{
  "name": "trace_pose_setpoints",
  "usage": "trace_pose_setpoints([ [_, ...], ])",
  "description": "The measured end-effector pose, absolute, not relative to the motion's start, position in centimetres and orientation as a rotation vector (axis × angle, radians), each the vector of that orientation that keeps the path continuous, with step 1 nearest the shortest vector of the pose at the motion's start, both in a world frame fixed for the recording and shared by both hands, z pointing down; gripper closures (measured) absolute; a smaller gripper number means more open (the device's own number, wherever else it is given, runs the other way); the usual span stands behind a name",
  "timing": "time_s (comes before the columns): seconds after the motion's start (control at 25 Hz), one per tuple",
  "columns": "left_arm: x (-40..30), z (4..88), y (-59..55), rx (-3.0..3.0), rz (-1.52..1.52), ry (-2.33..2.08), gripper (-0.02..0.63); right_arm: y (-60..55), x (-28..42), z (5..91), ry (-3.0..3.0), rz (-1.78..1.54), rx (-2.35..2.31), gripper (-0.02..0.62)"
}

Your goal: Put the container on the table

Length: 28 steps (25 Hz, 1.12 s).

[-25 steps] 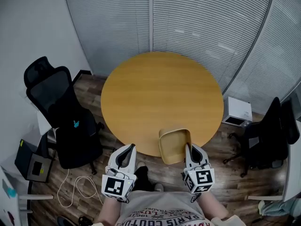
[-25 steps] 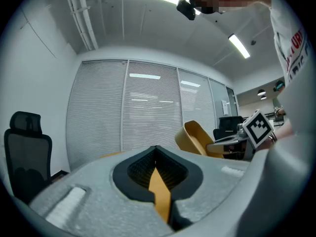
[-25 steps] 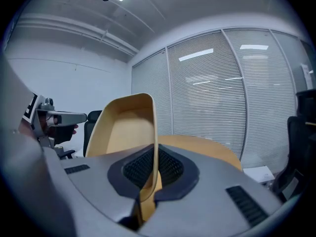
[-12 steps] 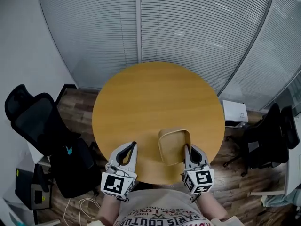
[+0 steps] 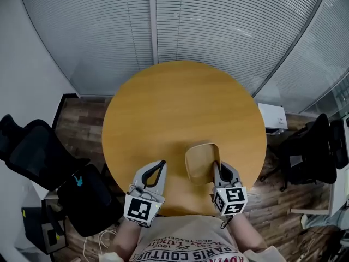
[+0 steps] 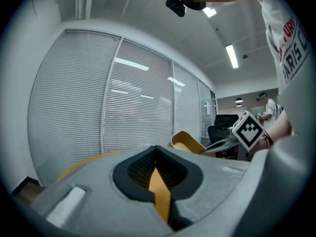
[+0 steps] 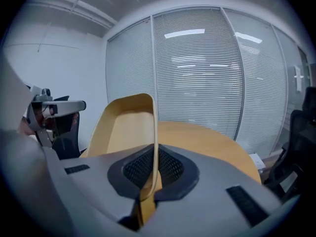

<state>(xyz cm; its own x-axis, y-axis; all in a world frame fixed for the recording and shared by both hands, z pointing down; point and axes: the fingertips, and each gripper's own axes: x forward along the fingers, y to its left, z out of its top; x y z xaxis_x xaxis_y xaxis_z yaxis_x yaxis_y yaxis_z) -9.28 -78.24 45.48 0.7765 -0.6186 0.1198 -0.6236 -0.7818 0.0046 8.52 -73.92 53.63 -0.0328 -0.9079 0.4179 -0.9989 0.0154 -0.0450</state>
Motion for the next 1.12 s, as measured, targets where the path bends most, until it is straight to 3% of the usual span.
trace_pose_setpoints([
  [0.72, -7.4, 54.7, -81.3, 2.753, 0.38, -0.945, 0.6, -76.8, 10.4, 71.4, -1.755, 0.804, 1.676, 0.583],
  [1.12, -6.7, 55.4, -81.2, 2.713, 0.392, -0.956, 0.6, -76.3, 9.9, 74.4, -1.717, 0.904, 1.616, 0.581],
])
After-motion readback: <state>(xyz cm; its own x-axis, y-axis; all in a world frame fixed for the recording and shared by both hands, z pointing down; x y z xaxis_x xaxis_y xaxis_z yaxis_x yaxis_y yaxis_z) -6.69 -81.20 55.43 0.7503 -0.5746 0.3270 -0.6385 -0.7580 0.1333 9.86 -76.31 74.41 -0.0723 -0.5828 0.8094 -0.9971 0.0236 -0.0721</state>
